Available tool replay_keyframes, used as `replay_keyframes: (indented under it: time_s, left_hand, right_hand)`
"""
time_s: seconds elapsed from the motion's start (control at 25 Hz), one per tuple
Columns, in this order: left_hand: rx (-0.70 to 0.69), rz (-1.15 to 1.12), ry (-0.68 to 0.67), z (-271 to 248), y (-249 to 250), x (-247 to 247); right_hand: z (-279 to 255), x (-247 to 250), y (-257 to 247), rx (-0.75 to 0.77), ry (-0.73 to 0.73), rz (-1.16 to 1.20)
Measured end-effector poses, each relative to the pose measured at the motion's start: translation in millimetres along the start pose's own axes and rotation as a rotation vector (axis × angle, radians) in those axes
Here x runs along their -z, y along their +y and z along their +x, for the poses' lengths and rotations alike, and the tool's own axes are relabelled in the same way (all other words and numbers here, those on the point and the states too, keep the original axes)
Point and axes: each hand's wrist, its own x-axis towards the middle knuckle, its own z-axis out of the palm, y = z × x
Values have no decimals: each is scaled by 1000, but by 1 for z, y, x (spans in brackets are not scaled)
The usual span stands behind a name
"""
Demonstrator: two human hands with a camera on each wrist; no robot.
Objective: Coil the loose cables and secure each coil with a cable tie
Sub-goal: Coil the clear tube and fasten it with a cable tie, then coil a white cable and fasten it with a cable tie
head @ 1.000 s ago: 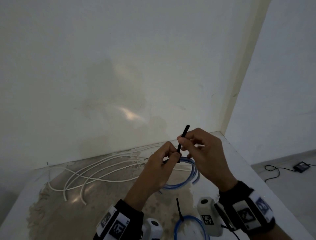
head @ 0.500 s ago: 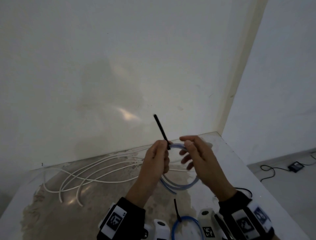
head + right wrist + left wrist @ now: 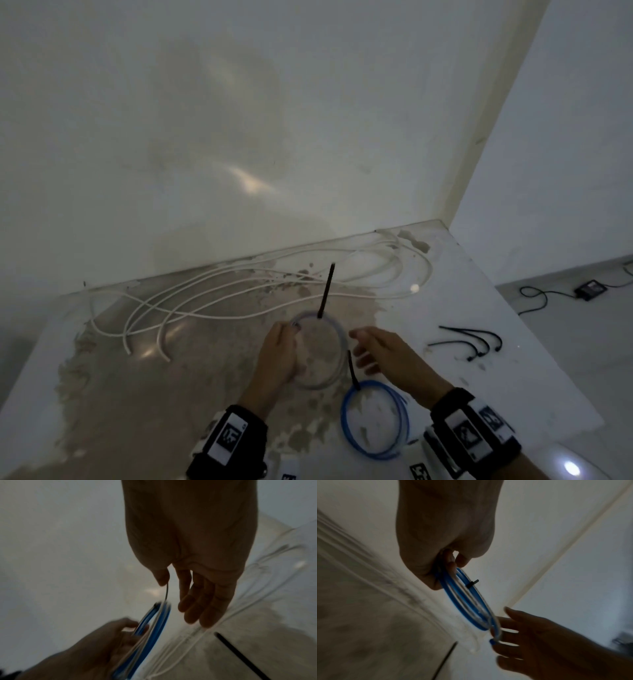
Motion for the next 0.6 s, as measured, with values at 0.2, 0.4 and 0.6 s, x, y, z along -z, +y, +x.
replay_keyframes:
  time_s: [0.2,0.4,0.6]
  left_hand:
    - [140,229,-153,-28,-83,35]
    - [41,519,-314,-3,-91,39]
    - [243,394,-262,-11,-121,19]
  right_hand:
    - [-8,18,47,-179,-60,-141]
    - [10,17,48,-162,-50,-207]
    - [15,33,62,-244,24,-89]
